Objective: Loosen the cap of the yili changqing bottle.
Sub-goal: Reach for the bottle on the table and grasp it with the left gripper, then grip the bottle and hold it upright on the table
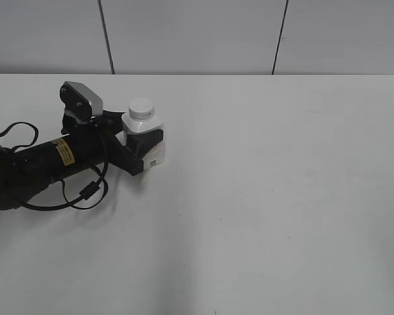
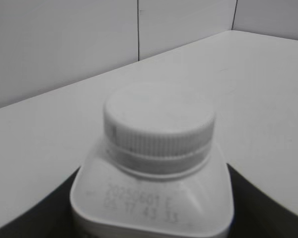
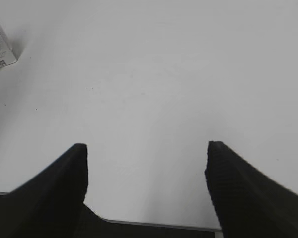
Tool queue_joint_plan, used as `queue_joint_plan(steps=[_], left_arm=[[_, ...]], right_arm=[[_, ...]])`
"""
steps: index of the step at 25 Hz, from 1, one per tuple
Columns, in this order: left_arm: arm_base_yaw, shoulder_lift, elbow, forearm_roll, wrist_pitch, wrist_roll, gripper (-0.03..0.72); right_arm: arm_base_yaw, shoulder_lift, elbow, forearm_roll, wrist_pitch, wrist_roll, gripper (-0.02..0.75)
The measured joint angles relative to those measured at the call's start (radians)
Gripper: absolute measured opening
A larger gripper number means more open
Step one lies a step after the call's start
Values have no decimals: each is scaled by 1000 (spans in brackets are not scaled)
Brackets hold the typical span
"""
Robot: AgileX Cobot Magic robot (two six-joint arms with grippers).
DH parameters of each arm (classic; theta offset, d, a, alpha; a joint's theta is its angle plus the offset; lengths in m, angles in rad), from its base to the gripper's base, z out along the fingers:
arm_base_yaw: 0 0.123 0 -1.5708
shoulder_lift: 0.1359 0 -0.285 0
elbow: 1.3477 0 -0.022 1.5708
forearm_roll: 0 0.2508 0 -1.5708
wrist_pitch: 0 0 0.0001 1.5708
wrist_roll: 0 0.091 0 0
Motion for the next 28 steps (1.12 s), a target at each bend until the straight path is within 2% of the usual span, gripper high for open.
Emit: queue_joint_plan(steps=[6,18,28], left_arm=[[0,0,0,19,-3,0,438],[1,-1,-3,395,-57,0,438],[2,-2,-10,520,-74,0,437]], right_arm=[[0,0,0,0,0,0,582],[0,0,0,0,0,0,582],[0,0,0,0,0,0,582]])
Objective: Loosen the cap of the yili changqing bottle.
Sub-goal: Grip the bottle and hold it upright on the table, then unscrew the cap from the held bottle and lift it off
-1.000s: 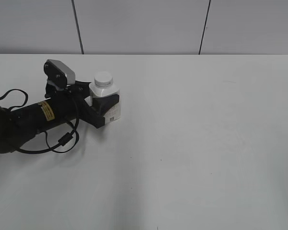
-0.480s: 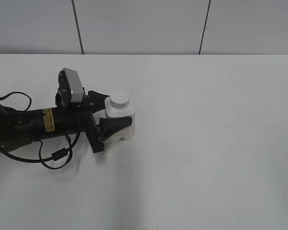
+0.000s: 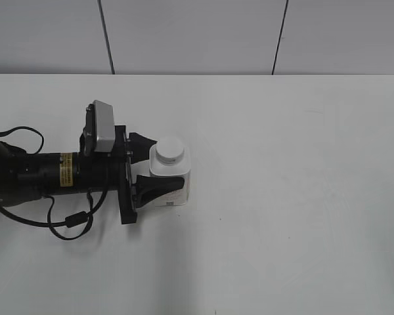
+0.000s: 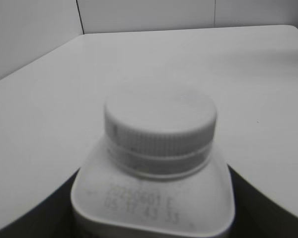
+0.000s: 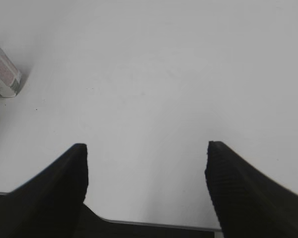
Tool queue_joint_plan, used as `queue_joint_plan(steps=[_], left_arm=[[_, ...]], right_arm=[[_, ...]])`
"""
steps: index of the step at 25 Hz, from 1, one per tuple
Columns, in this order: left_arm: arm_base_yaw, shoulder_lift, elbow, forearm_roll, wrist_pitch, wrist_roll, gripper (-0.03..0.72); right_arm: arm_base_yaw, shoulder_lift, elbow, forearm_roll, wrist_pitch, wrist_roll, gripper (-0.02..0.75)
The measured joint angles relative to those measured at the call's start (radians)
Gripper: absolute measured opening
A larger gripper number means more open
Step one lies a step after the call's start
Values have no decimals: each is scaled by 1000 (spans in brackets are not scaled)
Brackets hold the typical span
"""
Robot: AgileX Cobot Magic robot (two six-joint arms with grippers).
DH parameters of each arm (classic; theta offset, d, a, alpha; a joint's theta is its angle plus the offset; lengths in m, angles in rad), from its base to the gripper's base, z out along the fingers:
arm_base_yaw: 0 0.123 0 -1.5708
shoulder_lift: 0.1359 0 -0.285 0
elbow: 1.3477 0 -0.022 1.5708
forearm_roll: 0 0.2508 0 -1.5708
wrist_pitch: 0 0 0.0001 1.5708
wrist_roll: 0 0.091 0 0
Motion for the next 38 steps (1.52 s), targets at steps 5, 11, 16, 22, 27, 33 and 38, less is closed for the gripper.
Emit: queue_joint_plan(steps=[5,11,16,22,27,33,38], left_arm=[[0,-1,0,56,-9,-13,437],[0,-1,0,89,-10,-134,437],[0,-1,0,96,-10,-158,437],[0,-2,0,95,-10,-213,437],[0,-3,0,96,-10,-220,437],[0,-3,0,98,-10,-223,437],[0,-3,0,98,-11,-223,437]], right_arm=[[0,0,0,0,0,0,582],[0,0,0,0,0,0,582],[0,0,0,0,0,0,582],[0,0,0,2,0,0,582],[0,64,-15,2,2,0,582],[0,396,-159,2,36,0,582],[0,729,-351,2,114,0,582]])
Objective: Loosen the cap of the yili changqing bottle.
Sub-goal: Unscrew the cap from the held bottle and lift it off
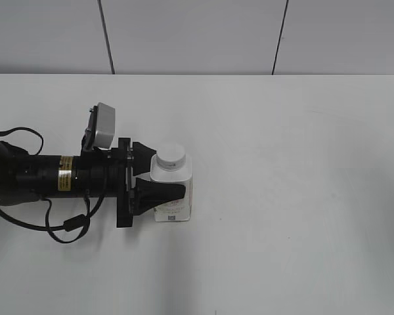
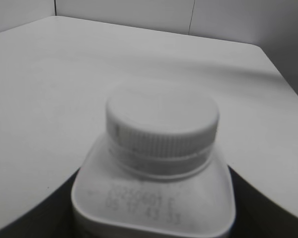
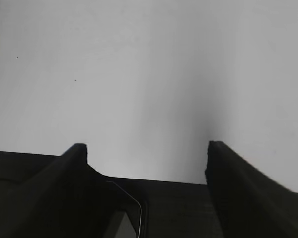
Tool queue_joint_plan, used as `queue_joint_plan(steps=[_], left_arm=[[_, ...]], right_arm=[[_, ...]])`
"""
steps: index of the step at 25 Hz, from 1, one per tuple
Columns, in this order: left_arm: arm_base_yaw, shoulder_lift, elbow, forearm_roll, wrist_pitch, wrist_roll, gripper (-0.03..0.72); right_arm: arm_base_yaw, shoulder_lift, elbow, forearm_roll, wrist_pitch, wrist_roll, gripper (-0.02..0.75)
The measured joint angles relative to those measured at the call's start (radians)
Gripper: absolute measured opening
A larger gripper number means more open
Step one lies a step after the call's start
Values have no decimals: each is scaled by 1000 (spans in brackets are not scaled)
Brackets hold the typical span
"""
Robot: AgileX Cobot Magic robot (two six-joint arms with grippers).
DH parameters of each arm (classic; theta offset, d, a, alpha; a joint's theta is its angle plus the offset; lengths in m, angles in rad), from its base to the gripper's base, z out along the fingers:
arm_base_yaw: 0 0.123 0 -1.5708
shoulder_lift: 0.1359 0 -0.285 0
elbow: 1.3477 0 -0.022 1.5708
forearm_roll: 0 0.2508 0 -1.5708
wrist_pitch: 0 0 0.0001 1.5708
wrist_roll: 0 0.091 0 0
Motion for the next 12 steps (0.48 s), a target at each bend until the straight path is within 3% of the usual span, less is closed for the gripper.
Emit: queue_joint_plan(steps=[9,12], left_arm=[[0,0,0,2,-2,-1,437],[0,0,0,4,-3,-1,437]], right_arm=[[0,442,-279,1,6,54,582],[0,549,-339,1,6,93,548]])
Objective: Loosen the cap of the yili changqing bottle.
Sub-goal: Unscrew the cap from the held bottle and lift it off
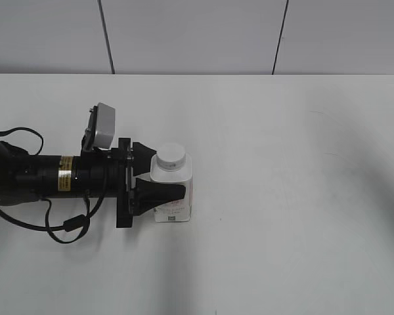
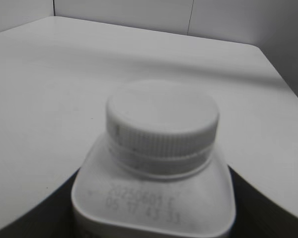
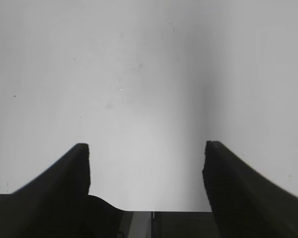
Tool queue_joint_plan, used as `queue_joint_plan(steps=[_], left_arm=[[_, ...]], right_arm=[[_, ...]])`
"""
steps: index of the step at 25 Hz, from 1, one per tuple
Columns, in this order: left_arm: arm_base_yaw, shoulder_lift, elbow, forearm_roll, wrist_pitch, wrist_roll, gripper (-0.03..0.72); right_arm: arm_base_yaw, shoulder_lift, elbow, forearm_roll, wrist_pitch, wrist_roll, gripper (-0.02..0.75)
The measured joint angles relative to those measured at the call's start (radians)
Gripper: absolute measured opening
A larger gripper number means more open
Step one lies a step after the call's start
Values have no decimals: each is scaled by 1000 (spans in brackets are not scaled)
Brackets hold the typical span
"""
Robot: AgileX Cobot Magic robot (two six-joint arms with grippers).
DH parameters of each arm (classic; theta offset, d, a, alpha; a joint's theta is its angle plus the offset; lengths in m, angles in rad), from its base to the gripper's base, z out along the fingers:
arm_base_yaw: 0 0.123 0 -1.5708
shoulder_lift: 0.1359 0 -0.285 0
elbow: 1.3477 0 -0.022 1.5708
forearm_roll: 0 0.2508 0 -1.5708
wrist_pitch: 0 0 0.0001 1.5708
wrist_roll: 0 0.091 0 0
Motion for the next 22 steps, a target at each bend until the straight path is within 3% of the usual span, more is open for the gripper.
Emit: queue_joint_plan(steps=[6,14,22], left_arm=[[0,0,0,0,0,0,437],[0,0,0,1,-1,0,437],[0,0,0,1,-1,0,436]], right_arm=[[0,183,-77,14,1,27,412],[18,347,-172,137,5,9,395],[201,457,-304,145,6,10,395]])
